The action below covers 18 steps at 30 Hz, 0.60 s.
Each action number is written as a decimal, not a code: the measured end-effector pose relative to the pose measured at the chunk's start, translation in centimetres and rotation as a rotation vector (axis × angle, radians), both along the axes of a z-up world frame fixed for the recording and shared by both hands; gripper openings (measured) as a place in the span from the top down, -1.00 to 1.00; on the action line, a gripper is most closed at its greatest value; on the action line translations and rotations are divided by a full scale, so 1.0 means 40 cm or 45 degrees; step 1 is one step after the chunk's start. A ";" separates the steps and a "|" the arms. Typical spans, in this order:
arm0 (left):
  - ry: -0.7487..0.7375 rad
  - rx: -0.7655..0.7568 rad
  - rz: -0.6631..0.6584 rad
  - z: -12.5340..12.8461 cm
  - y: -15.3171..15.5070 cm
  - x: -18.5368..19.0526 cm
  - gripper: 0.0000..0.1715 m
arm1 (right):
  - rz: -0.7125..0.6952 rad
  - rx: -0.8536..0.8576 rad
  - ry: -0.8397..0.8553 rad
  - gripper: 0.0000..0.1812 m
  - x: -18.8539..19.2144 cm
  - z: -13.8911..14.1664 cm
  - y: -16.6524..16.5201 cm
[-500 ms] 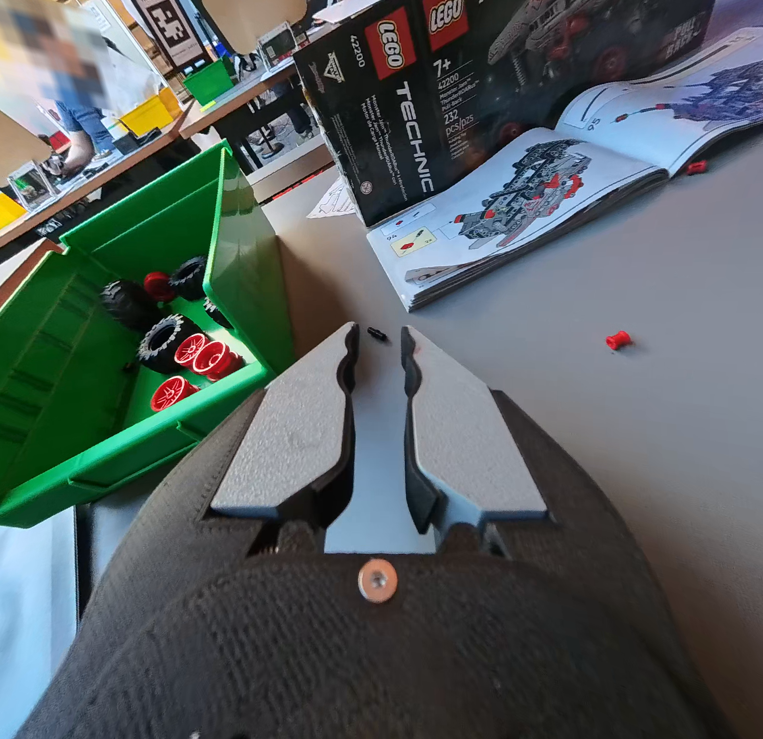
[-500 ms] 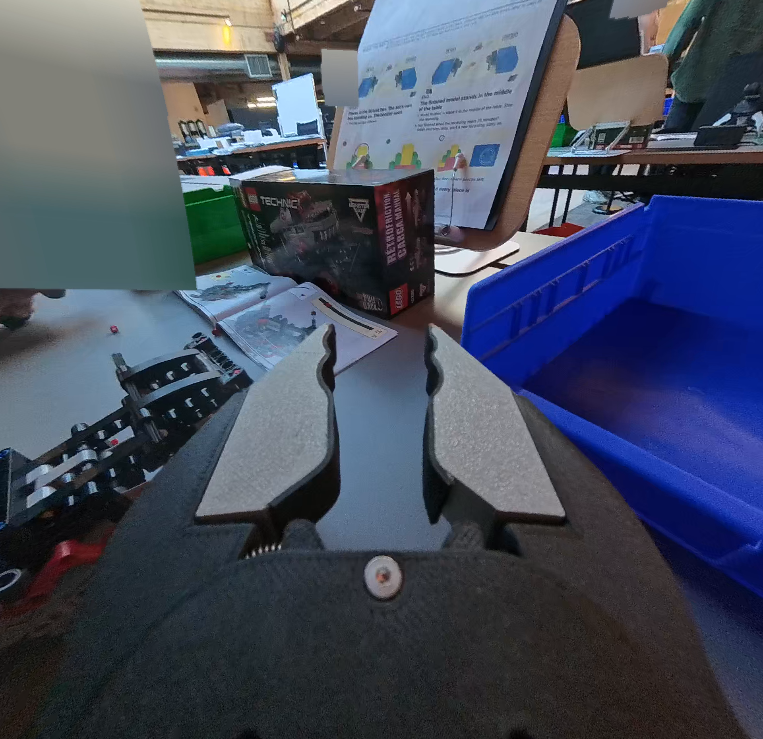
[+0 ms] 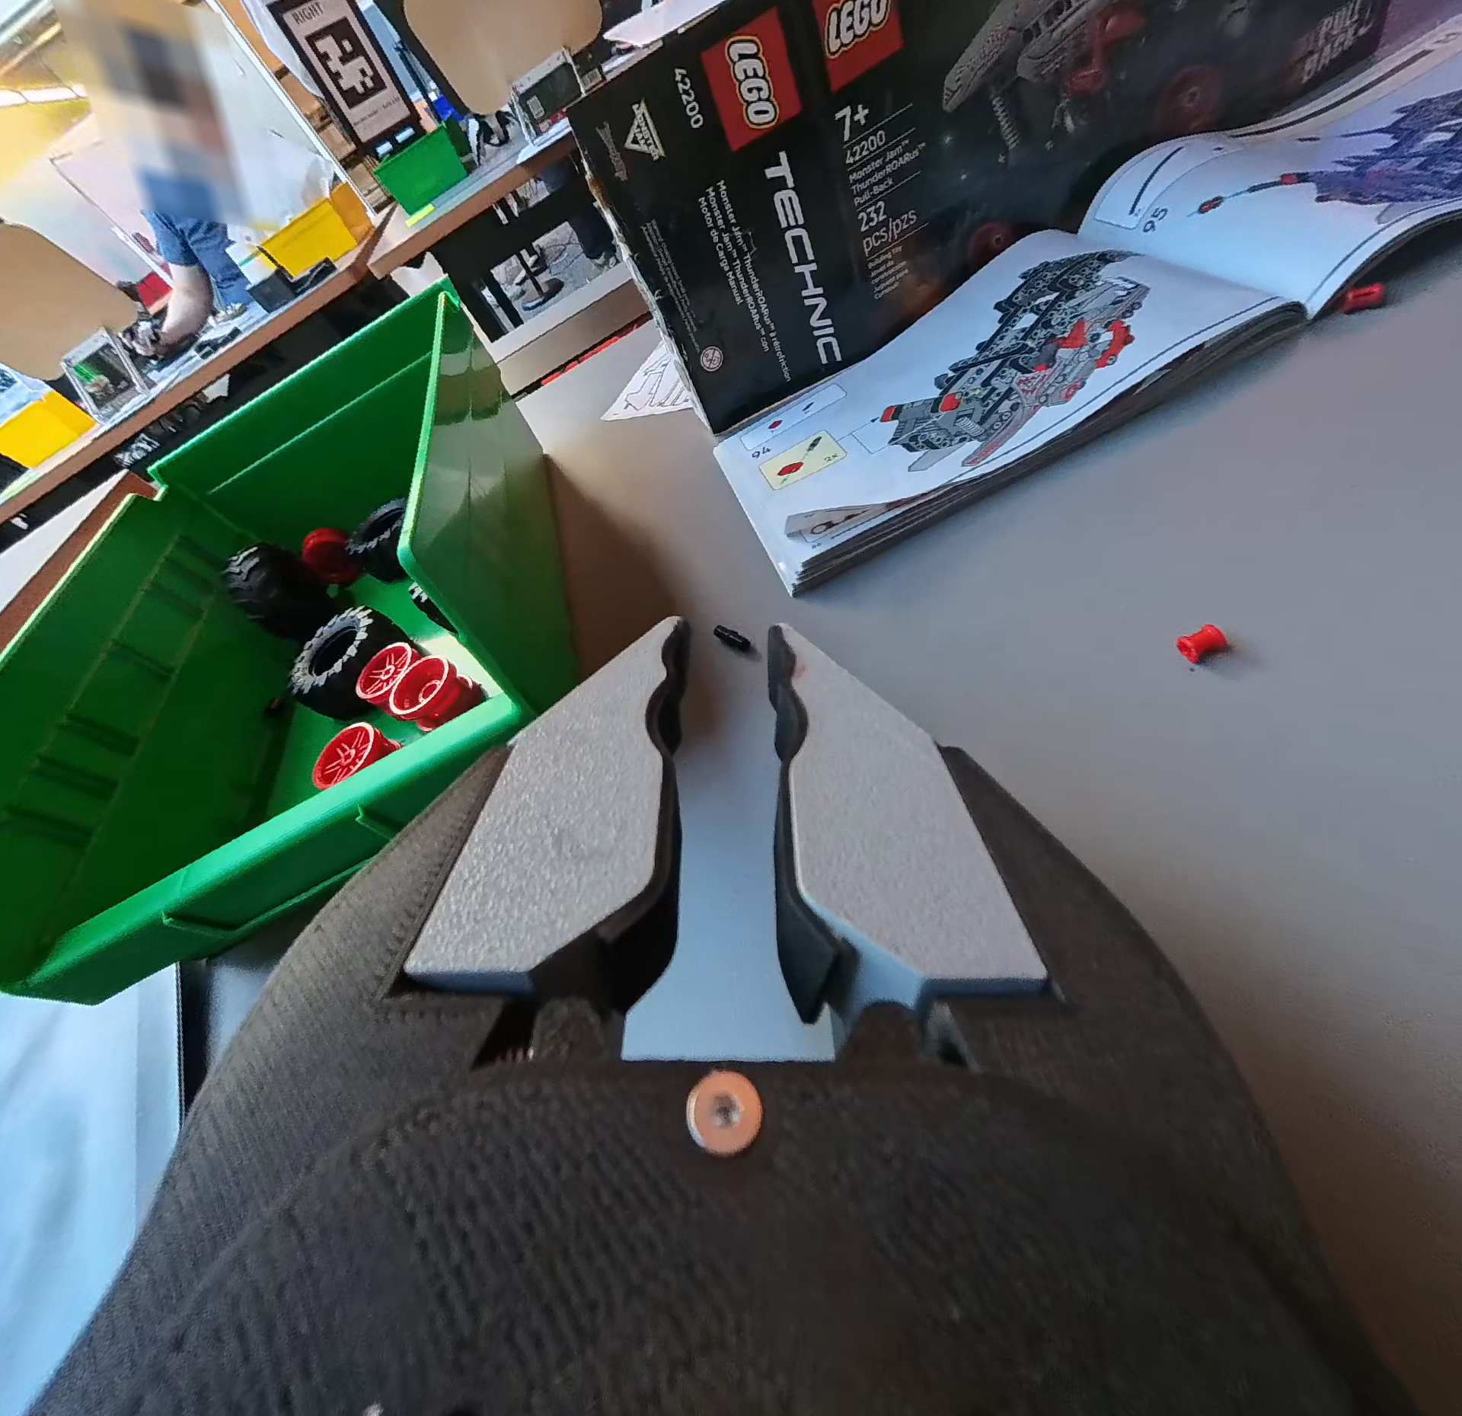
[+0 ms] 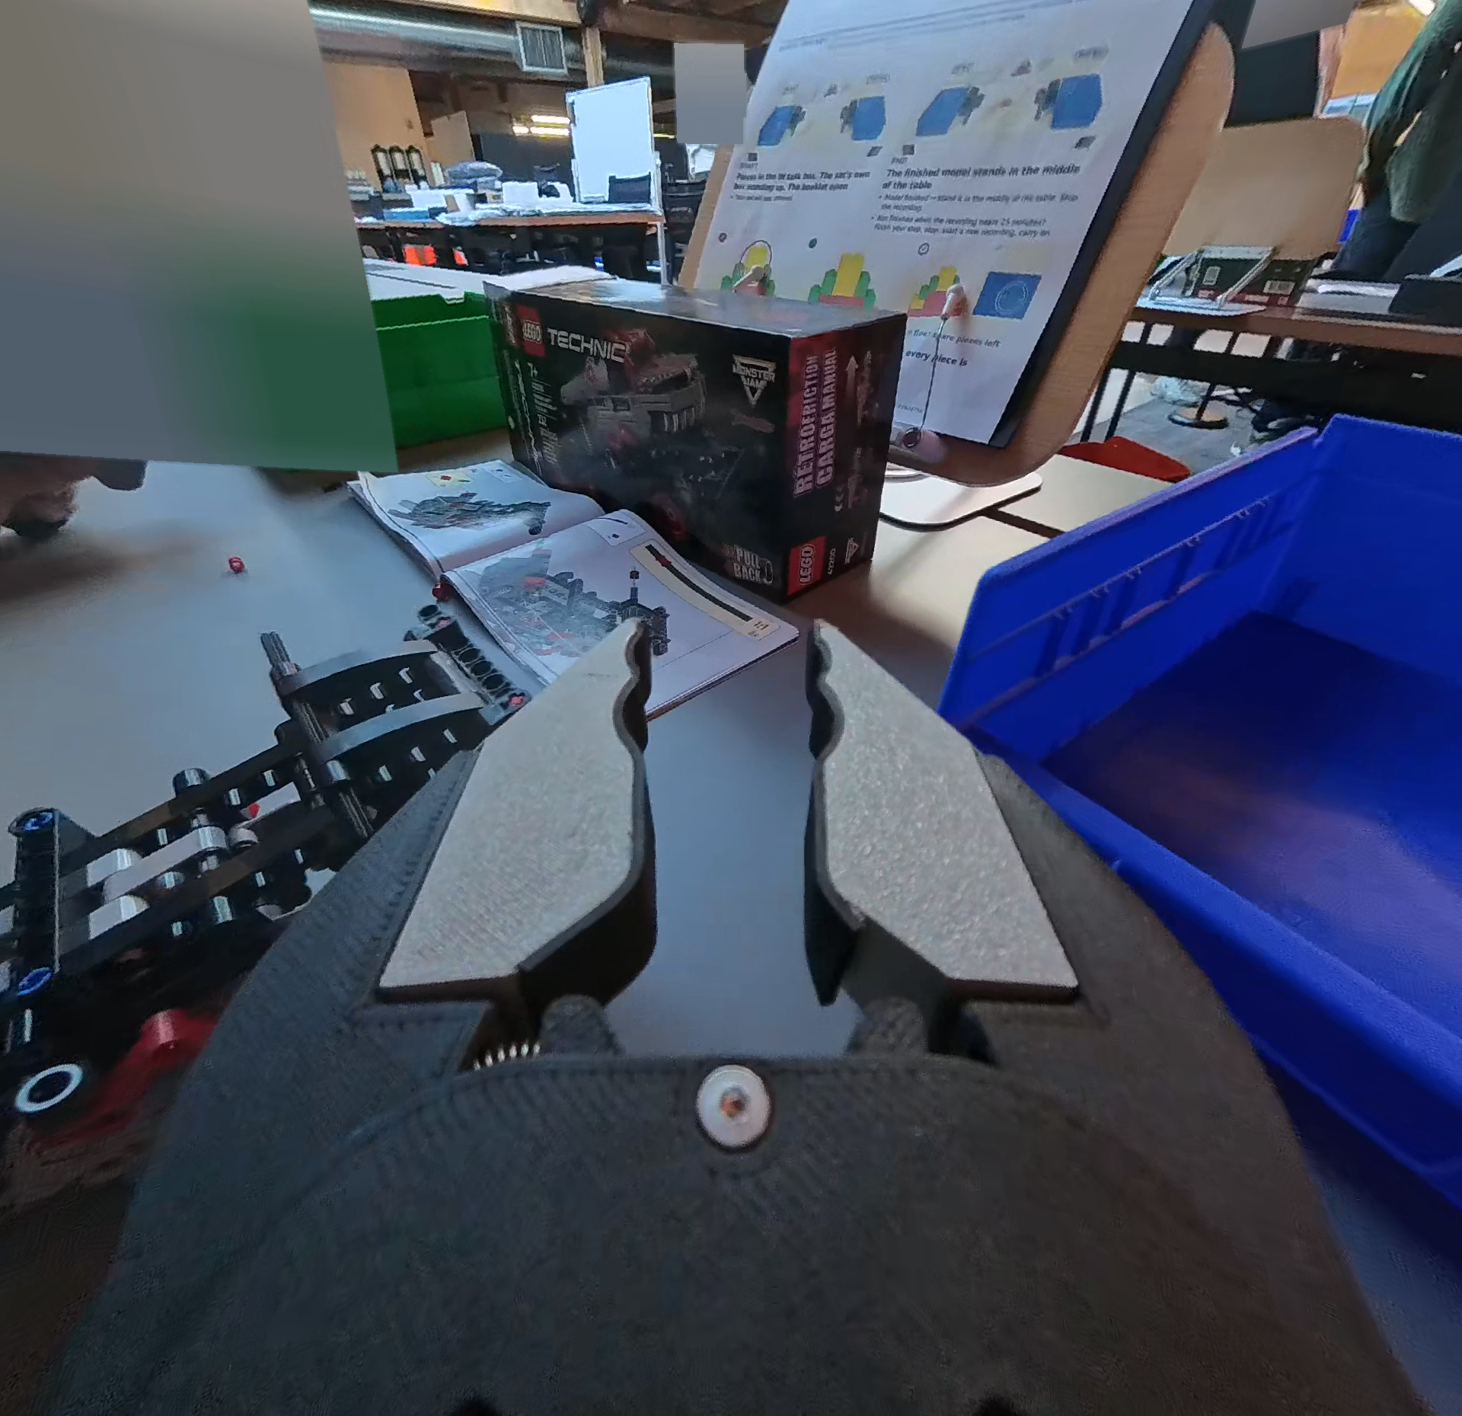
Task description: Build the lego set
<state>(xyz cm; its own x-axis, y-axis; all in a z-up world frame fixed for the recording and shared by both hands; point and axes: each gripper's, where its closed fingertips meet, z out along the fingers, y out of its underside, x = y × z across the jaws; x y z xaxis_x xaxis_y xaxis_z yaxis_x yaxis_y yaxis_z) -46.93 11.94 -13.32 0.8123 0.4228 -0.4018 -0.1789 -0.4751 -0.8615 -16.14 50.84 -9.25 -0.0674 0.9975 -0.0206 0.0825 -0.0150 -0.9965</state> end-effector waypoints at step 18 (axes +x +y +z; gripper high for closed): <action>0.010 -0.011 -0.012 -0.002 0.003 0.005 0.81 | -0.009 0.024 -0.019 0.63 -0.002 -0.008 0.002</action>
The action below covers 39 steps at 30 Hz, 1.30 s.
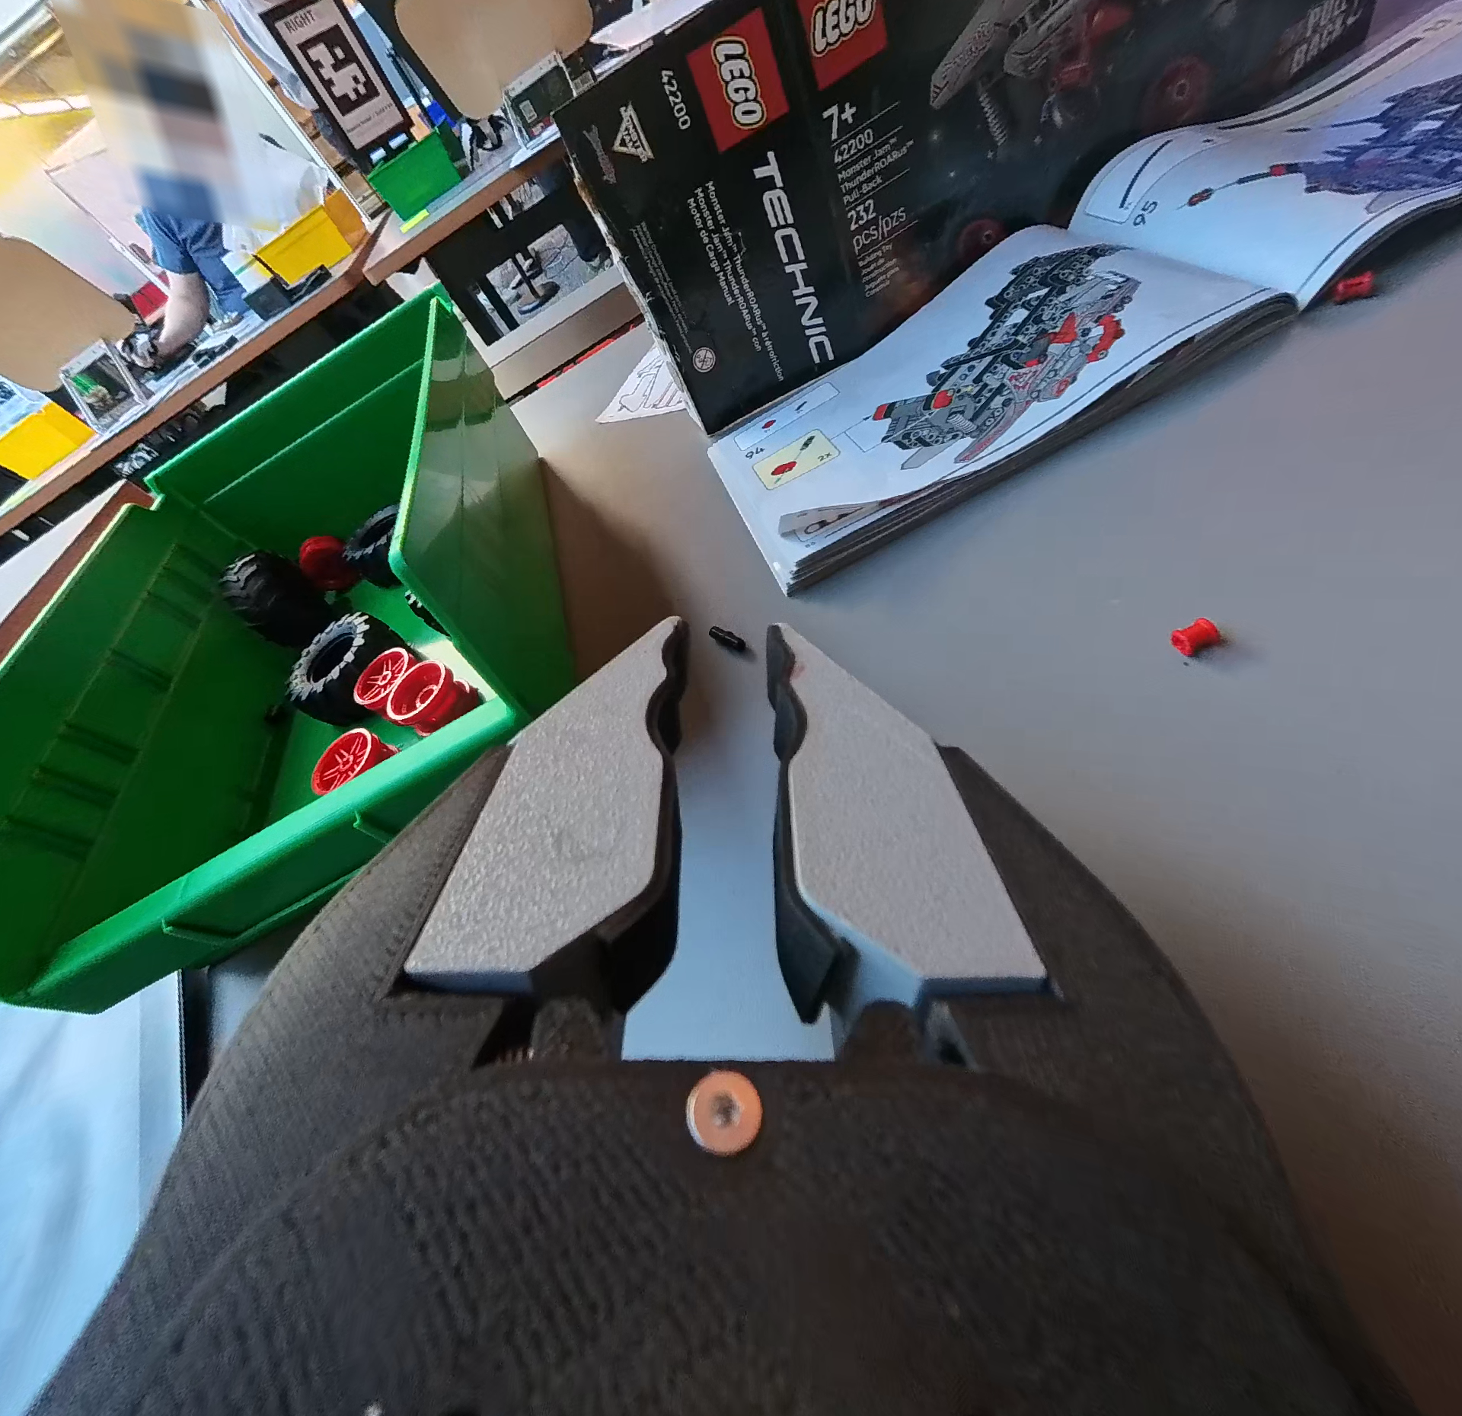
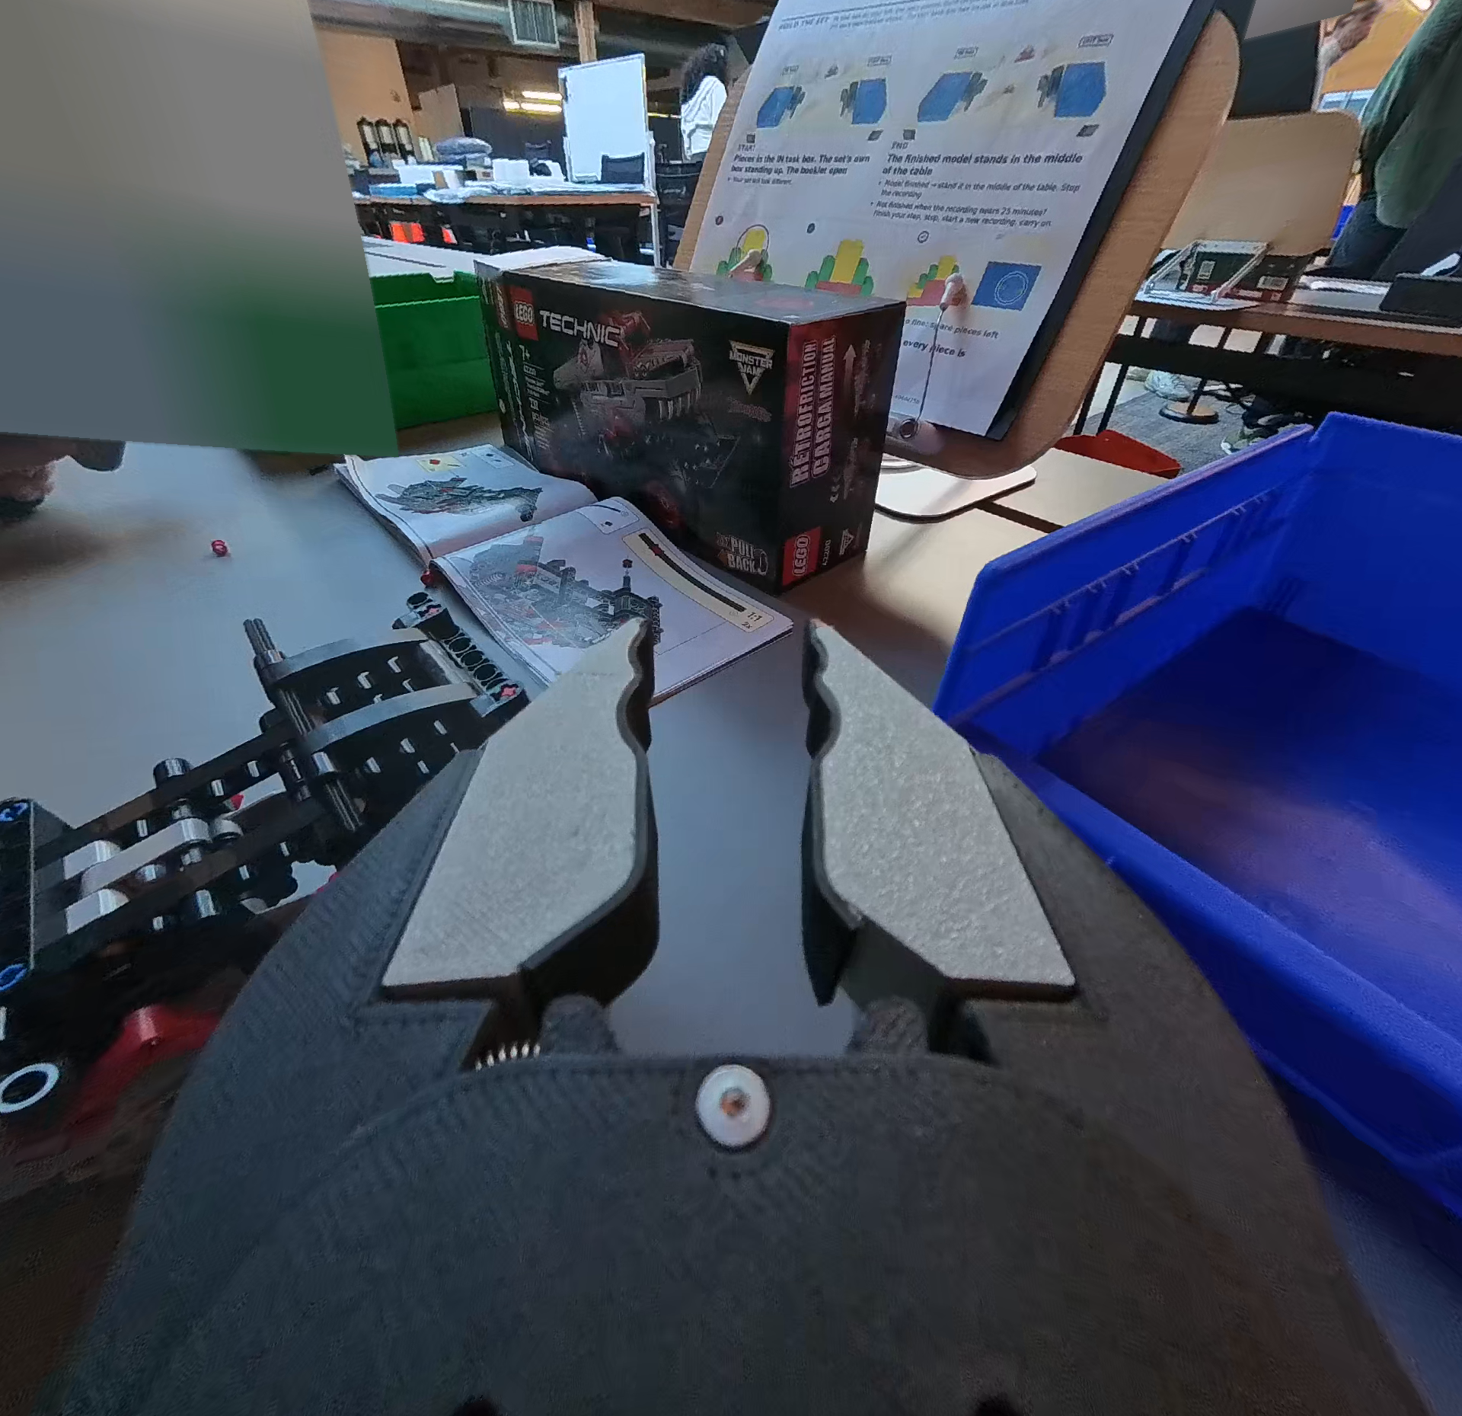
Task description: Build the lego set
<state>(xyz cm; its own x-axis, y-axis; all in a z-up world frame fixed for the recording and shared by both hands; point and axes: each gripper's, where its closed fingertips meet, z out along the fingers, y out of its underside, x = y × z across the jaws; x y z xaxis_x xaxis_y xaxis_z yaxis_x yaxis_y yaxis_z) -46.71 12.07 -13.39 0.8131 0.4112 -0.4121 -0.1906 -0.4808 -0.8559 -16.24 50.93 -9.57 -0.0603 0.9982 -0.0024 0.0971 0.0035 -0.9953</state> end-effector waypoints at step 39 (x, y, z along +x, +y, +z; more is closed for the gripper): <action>-0.447 -0.718 -0.993 -0.150 0.131 0.262 0.96 | 0.079 -0.081 0.064 0.71 0.126 0.028 -0.049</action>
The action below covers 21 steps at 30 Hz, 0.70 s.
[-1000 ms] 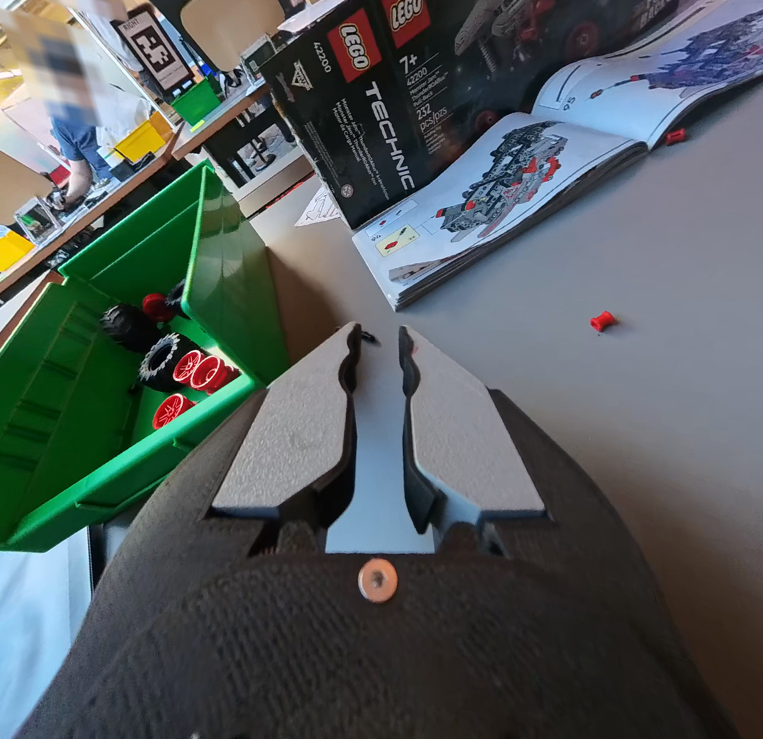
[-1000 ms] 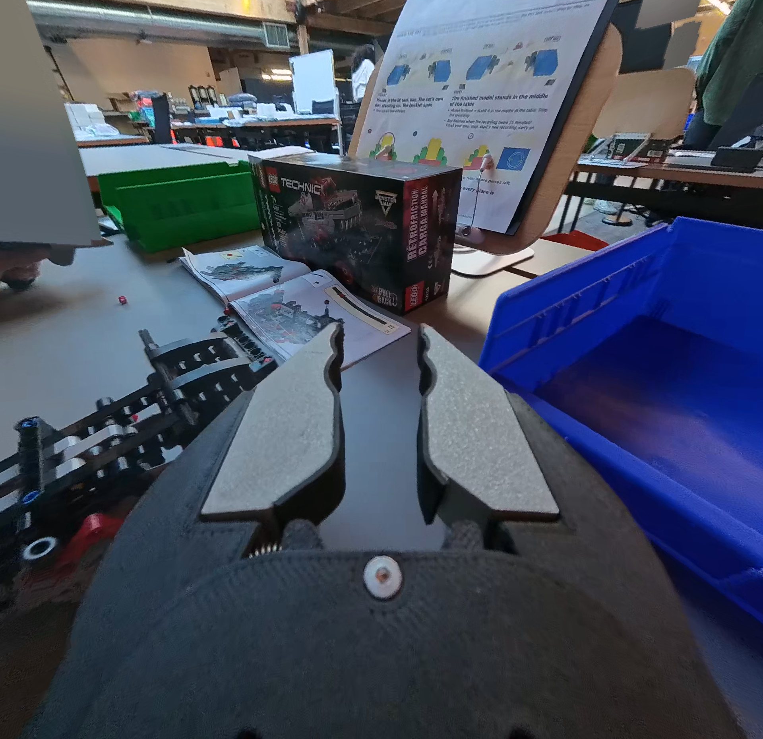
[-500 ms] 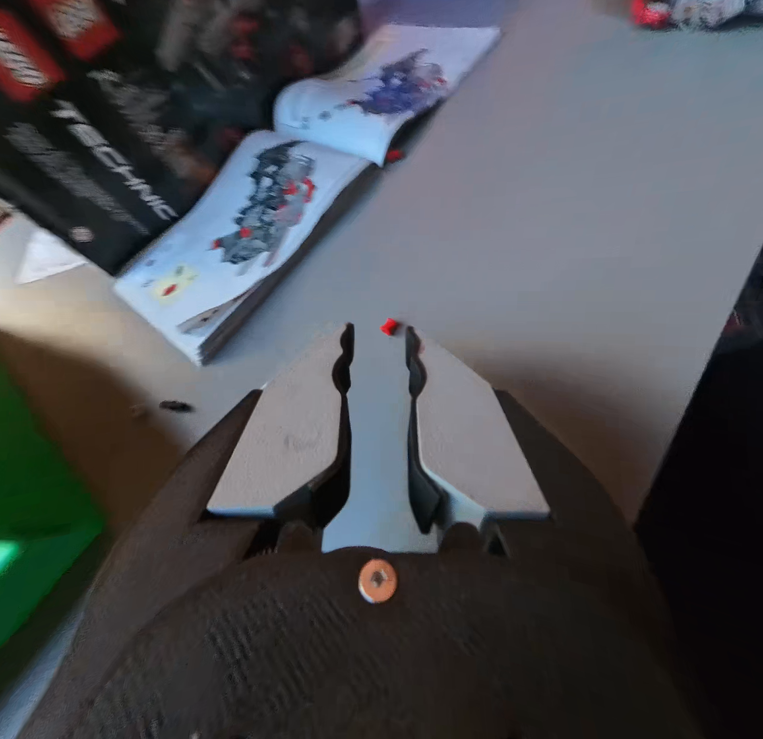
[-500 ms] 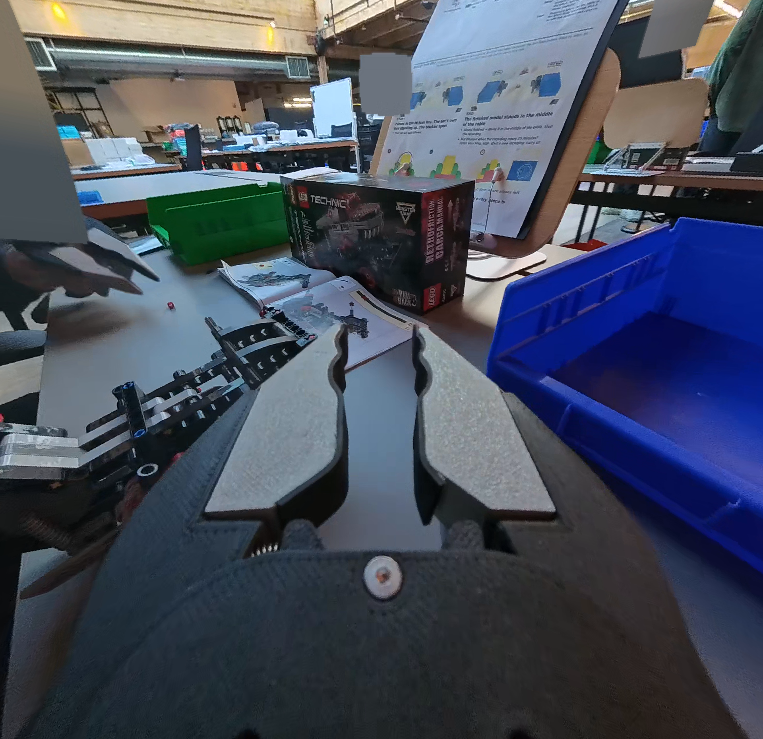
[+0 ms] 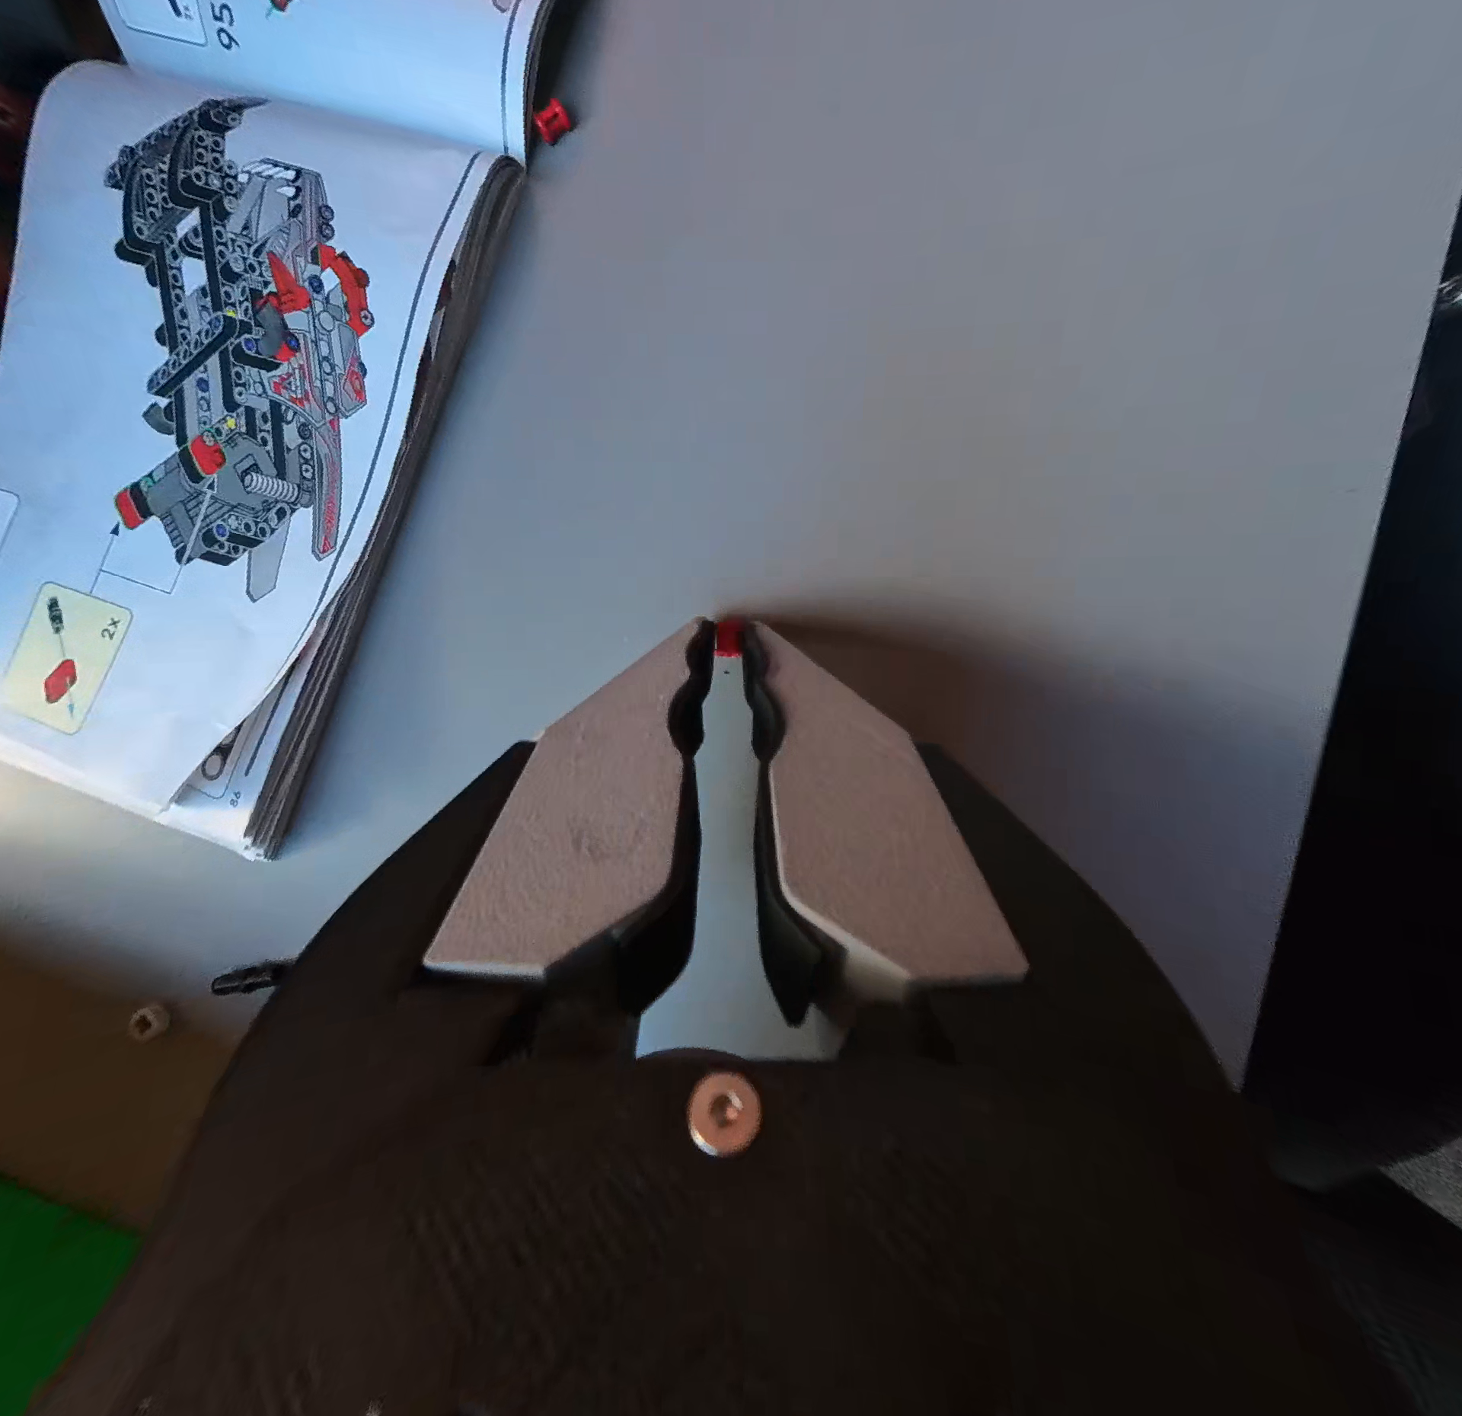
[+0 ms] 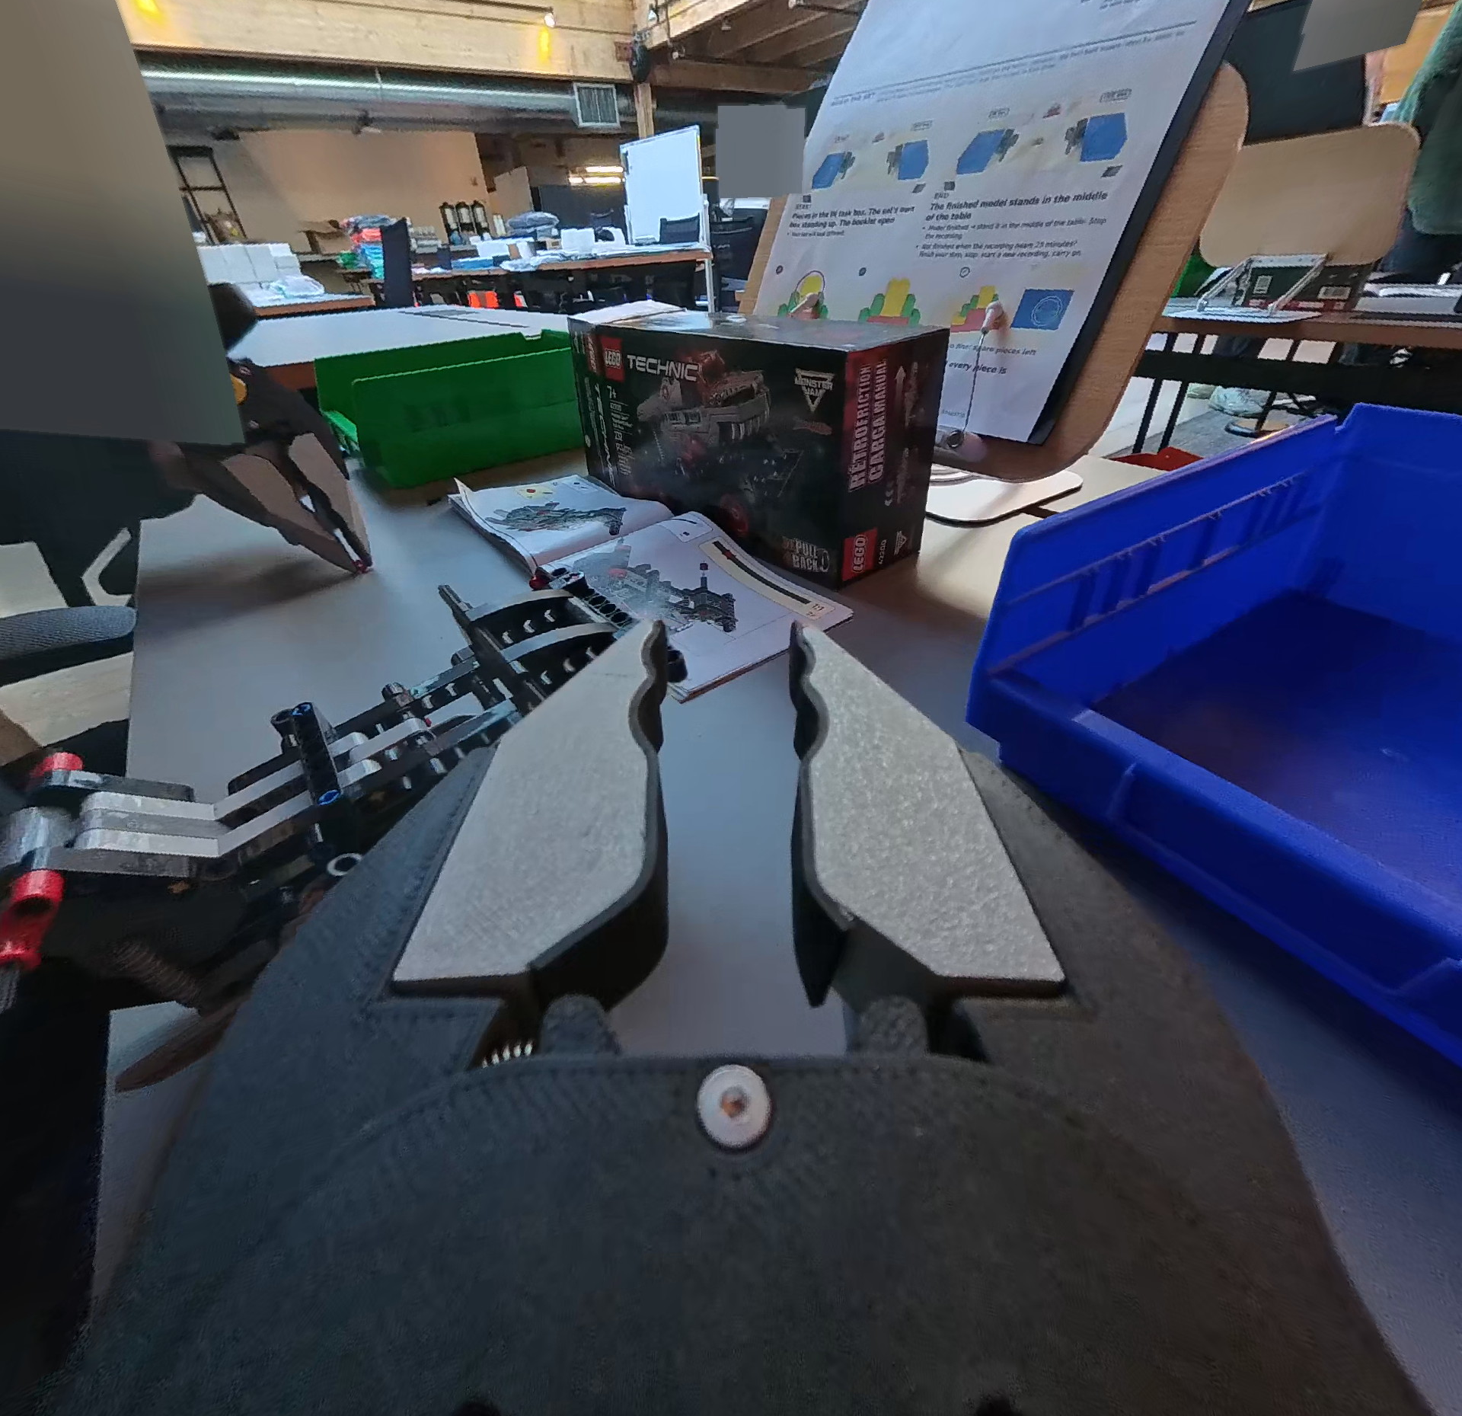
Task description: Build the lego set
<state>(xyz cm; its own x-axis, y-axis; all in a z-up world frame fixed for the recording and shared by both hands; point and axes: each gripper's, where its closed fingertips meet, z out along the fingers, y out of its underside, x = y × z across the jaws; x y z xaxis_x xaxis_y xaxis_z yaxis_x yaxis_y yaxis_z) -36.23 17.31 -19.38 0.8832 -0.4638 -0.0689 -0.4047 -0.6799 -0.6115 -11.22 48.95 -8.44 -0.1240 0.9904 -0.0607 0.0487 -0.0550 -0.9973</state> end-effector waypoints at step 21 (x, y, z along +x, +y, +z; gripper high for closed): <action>0.442 0.793 -0.266 0.357 0.377 0.474 0.96 | 0.437 -0.493 -0.378 0.77 -0.147 0.123 -0.408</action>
